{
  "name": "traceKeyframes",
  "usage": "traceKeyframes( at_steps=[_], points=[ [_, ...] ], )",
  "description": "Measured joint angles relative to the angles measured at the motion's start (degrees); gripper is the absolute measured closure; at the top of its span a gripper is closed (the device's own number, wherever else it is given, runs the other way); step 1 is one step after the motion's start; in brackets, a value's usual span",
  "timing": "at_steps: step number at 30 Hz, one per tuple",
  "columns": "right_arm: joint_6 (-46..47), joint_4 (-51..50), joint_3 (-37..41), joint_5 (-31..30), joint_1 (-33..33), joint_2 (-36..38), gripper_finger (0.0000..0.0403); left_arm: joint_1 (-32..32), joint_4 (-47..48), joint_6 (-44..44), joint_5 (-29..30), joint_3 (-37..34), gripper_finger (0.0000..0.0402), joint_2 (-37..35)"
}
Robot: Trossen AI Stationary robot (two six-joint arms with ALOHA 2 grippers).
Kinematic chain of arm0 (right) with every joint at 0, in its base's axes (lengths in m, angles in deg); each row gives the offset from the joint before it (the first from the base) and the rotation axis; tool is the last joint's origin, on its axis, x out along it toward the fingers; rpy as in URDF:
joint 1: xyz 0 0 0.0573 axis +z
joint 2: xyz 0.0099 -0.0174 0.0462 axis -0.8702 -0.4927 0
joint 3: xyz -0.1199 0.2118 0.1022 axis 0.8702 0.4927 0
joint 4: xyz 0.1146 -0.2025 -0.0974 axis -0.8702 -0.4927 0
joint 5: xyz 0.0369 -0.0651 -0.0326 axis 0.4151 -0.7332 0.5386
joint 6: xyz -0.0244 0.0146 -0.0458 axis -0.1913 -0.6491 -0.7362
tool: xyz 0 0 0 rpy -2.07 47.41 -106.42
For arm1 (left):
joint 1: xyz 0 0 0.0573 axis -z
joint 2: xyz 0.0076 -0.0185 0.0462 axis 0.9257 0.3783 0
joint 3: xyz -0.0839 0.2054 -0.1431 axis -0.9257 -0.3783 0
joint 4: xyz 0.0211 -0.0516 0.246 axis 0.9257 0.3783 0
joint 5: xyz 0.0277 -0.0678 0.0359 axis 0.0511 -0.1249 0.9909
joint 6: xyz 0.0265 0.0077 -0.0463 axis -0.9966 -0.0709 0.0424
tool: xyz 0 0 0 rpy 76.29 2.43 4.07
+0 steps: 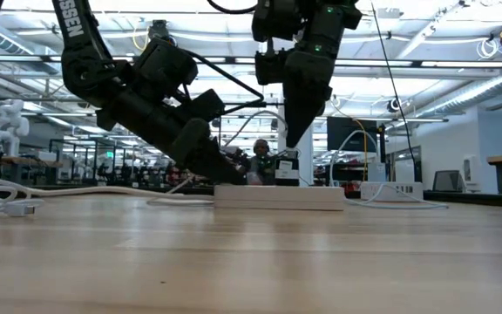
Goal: Insert USB
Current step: Insert the white charger cable into the black charger adapter
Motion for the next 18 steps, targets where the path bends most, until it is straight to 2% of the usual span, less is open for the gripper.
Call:
traceKeyframes(
  at_steps=[18],
  points=[
    [-0.3, 2.7, 0.1, -0.9, -1.0, 0.0, 0.0401, 0.0, 0.0, 0.0, 0.0, 0.0, 0.0401, 0.0]
  ],
)
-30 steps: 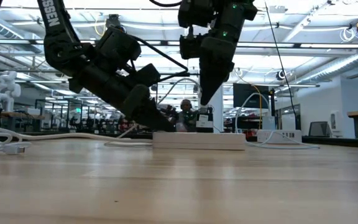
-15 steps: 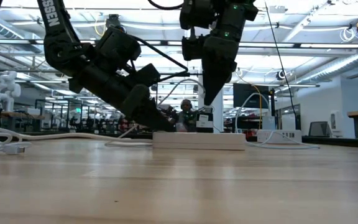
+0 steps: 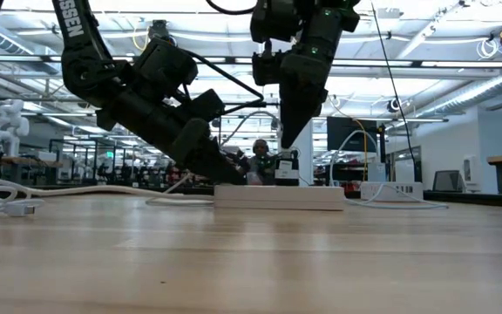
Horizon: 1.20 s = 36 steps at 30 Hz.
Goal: Insert USB
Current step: Insert the white charger cable into the black charger adapter
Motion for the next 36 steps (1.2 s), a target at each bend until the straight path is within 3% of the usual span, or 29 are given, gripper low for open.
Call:
traceKeyframes(
  at_steps=[36],
  points=[
    [0.3, 0.0, -0.2, 0.3, 0.9, -4.3, 0.0392, 0.0, 0.0, 0.0, 0.0, -0.1, 0.0401, 0.0]
  ],
)
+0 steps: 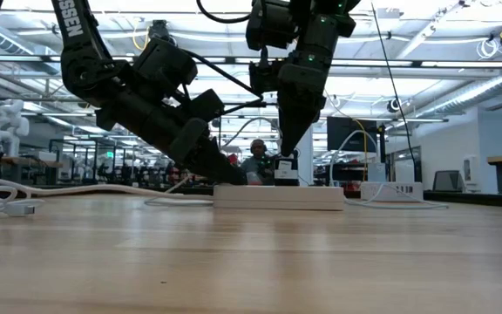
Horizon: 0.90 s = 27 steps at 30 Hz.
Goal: Insert USB
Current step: Insert the white charger cable into the black charger adapter, then adjust the white outlet extension
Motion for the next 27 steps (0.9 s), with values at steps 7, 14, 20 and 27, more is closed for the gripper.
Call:
traceKeyframes(
  at_steps=[7, 14, 20, 27],
  points=[
    [0.1, 1.1, 0.1, -0.6, 0.1, 0.3, 0.0342, 0.0, 0.0, 0.0, 0.0, 0.0, 0.0401, 0.0],
    [-0.2, 1.0, -0.1, -1.1, 0.0, 0.3, 0.032, 0.0, 0.0, 0.0, -0.1, 0.0, 0.0401, 0.0],
    [-1.8, -3.6, -4.6, -1.2, 0.0, -0.4, 0.0302, 0.0, 0.0, 0.0, -0.1, 0.0, 0.0401, 0.0],
    [-1.7, -13.1, -11.7, -2.3, -0.1, -0.2, 0.0262, -0.1, 0.0, -0.1, -0.2, 0.0, 0.0401, 0.0]
  ],
)
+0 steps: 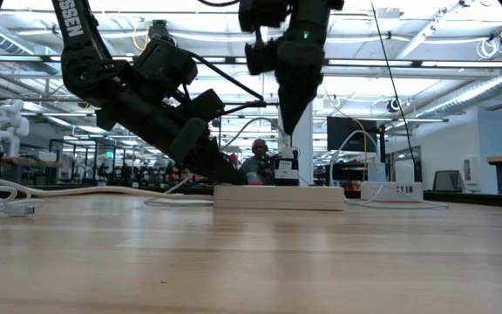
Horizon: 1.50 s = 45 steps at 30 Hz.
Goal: Insert USB
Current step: Adjust the white outlet extension
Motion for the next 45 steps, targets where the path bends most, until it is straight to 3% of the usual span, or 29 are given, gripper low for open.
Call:
traceKeyframes(
  at_steps=[10, 20, 27, 34, 40, 45],
  points=[
    [2.8, -17.1, -7.7, -1.6, 0.2, 0.2, 0.0209, -2.5, 1.8, -0.7, -0.7, 0.1, 0.0401, -0.2],
    [3.7, -19.4, -4.2, -1.4, 0.6, 0.2, 0.0206, -7.8, 11.1, -6.2, 0.2, -0.1, 0.0401, -5.8],
    [5.6, -18.8, -2.3, -1.4, 2.4, 5.3, 0.0206, -9.7, 20.7, -6.5, -4.5, -0.2, 0.0401, -13.5],
    [12.2, -14.8, 1.2, -4.3, 6.1, 15.6, 0.0206, -8.2, 33.0, -5.9, -7.0, -0.4, 0.0401, -21.1],
    [17.9, -8.4, 9.5, -9.4, 9.0, 23.2, 0.0206, -6.4, 35.8, -5.4, -7.1, -0.3, 0.0401, -25.0],
    [20.4, 2.3, 19.2, -9.3, 10.0, 25.1, 0.0206, -5.5, 37.0, -4.4, -7.4, -0.2, 0.0401, -27.4]
  ],
)
